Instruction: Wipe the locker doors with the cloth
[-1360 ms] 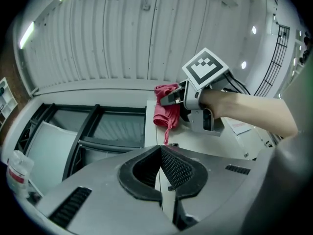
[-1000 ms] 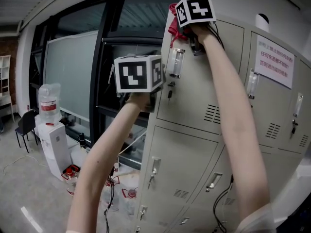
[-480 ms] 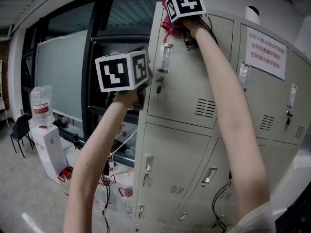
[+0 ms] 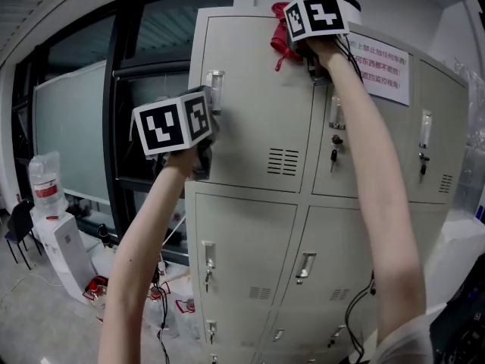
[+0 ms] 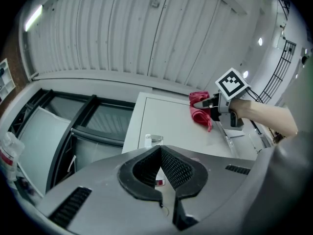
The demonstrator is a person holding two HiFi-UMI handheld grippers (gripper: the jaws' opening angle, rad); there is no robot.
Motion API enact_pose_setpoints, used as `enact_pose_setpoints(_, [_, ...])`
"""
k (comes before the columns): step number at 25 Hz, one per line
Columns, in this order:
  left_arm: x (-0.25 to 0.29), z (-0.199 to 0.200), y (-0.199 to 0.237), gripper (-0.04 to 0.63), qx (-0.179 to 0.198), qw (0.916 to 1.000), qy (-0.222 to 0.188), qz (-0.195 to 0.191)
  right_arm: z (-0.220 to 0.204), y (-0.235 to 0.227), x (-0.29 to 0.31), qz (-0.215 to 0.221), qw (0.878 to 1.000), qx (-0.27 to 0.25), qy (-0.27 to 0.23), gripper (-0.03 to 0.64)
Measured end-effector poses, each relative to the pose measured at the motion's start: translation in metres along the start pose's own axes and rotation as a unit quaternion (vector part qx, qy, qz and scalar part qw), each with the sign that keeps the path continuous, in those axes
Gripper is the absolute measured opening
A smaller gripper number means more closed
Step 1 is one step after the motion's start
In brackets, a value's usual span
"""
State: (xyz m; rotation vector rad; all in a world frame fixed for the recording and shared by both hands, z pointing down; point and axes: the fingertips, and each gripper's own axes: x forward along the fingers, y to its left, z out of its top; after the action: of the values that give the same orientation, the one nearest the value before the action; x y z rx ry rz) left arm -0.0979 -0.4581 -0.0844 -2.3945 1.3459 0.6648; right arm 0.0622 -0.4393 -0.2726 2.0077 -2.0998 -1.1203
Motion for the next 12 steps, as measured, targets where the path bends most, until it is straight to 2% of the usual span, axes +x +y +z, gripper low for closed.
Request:
enact_pose_setpoints(7, [0.015,-0.004,-0.039,0.015,-0.004,0.9996,-0.001,-0.028,-0.021,-0.055,-0.028,-0.028,1.0,-0.007,0.012,0.031])
enact_pose_setpoints(12, [0.019,-0.003,-0.055,0.015,0.016,0.9993,-0.003,-0.032,-0.028,-0.072,-0.037,-0.035,0.999,-0.018,0.02,0.031])
